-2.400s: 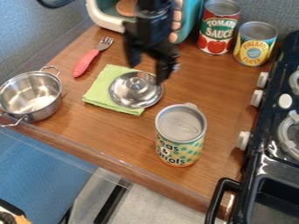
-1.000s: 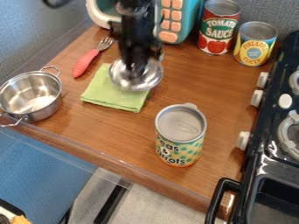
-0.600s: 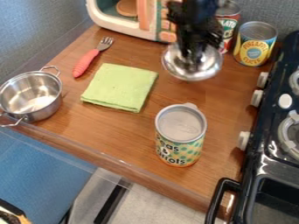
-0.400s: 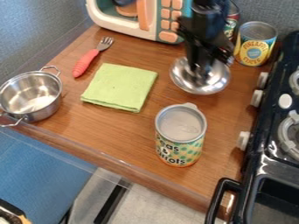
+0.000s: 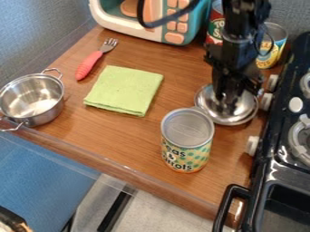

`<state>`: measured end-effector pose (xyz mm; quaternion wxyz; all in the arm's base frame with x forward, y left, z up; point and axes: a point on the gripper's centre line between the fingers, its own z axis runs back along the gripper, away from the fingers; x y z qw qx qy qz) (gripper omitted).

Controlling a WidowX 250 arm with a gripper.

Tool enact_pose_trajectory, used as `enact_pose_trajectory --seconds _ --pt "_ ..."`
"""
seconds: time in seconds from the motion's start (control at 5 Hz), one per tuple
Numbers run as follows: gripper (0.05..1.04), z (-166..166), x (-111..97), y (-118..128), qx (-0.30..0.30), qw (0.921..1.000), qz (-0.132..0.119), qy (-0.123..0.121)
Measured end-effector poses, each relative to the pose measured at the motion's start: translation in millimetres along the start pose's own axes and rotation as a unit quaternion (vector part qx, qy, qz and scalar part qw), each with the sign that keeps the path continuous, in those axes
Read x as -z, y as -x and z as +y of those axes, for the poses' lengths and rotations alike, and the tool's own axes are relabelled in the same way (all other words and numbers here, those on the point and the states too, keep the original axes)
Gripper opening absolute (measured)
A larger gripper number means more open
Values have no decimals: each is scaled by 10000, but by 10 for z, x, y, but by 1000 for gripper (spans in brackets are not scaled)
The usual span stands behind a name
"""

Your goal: Move the silver lid behind the box

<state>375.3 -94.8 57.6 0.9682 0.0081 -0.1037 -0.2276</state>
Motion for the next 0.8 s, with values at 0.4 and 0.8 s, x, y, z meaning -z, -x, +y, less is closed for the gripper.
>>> enact_pose_trajectory --seconds 0.4,0.8 --pt "831 -27 44 139 -35 9995 300 -34" --pt "1006 -18 -488 134 -290 9988 110 -372"
